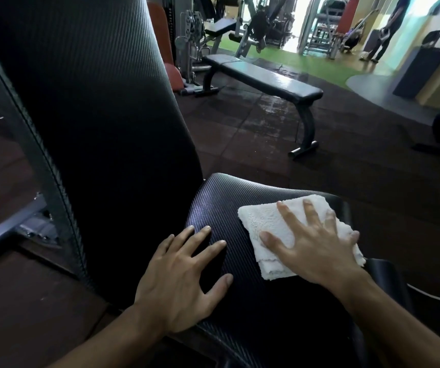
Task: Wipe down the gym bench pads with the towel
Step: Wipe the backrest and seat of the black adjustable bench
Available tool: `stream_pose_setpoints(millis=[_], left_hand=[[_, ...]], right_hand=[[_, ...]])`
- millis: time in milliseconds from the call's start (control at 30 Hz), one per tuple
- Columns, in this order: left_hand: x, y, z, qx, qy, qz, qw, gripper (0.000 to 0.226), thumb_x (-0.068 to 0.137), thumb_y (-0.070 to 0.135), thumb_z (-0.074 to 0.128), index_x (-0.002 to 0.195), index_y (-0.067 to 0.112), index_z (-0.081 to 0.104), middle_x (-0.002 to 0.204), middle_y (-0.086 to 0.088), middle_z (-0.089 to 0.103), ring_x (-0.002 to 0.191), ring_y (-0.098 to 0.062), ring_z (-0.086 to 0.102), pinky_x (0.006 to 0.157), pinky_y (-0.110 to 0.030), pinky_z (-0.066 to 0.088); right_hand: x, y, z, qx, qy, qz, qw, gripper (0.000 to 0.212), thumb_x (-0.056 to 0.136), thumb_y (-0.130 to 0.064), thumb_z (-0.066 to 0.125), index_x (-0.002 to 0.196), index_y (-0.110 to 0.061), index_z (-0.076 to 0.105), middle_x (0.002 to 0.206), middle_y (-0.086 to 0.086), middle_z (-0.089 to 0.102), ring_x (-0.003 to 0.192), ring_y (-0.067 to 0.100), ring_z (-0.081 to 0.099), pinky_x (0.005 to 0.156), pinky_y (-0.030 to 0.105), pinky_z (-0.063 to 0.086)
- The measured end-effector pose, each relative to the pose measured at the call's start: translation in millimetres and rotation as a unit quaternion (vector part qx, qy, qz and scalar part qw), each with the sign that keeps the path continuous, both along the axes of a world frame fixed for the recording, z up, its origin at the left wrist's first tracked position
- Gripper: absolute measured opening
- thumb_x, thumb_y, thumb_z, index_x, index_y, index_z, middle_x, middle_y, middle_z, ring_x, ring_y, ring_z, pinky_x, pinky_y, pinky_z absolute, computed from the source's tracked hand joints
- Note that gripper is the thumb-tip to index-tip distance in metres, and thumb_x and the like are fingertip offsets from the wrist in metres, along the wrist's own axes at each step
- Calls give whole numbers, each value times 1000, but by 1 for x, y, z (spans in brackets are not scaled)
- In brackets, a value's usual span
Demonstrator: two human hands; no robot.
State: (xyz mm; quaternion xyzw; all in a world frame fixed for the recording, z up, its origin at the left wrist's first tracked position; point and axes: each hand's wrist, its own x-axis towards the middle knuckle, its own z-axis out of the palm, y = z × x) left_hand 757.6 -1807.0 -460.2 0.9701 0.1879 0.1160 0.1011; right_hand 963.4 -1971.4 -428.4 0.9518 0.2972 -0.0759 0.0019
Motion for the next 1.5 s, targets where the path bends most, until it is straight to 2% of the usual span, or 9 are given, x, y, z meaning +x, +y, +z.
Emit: stream_pose_setpoints(millis=[100,200,367,600,733,833,1000,1233,1500], left_hand=[[1,0,1,-2,8,-2,1000,66,87,79,29,142,46,45,157,10,36,148,-13,23,120,-39,16],[1,-1,1,1,8,2,1000,66,87,79,28,142,45,45,157,10,36,148,-13,23,120,-40,17],[2,-3,3,-2,19,10,1000,65,87,78,31,140,44,48,154,8,41,146,-15,30,118,-43,24],[-2,-4,8,5,17,-1,1000,72,86,80,17,149,49,27,163,15,17,151,-8,4,123,-37,5],[0,-5,7,-5,8,8,1000,70,87,80,25,147,47,35,161,13,24,151,-10,11,121,-35,4],[1,-6,8,-3,15,13,1000,68,87,79,28,144,46,41,159,11,31,150,-12,17,120,-37,10],[1,-6,12,-1,9,6,1000,71,87,79,22,150,48,25,164,15,11,151,-9,-1,119,-33,-5],[-2,-5,8,8,16,3,1000,70,87,78,23,149,46,30,163,12,18,151,-13,8,122,-40,8],[-3,-3,10,-1,11,-5,1000,69,87,78,26,148,46,31,163,11,21,151,-14,11,122,-42,10]], right_hand=[[-2,2,-3,21,21,-5,1000,93,68,-101,8,150,-62,-12,168,-11,-18,154,36,-19,108,82,-1],[-2,6,-3,22,18,-1,1000,91,68,-101,9,149,-64,-9,168,-15,-16,154,34,-19,107,83,1],[-4,14,-8,30,-25,-7,999,90,71,-99,9,152,-60,2,170,-12,1,155,38,-4,108,81,9],[-2,36,-5,31,-8,23,999,88,75,-94,11,153,-55,7,171,-9,2,155,38,-3,109,80,5],[-14,14,-13,41,-48,38,997,85,75,-95,9,152,-60,2,170,-12,0,156,34,-3,112,76,6],[-4,42,-10,47,-31,37,998,82,80,-92,17,153,-58,5,171,-9,2,155,38,-3,111,79,2],[11,103,-10,63,-17,68,996,80,81,-91,19,153,-58,10,171,-7,3,155,42,-1,109,82,-1],[14,137,0,48,12,154,987,75,79,-94,24,148,-67,13,170,-17,-3,154,43,-5,109,82,-5],[9,132,-1,72,22,162,984,70,81,-91,29,145,-64,24,168,-17,11,155,42,0,110,80,-5]])
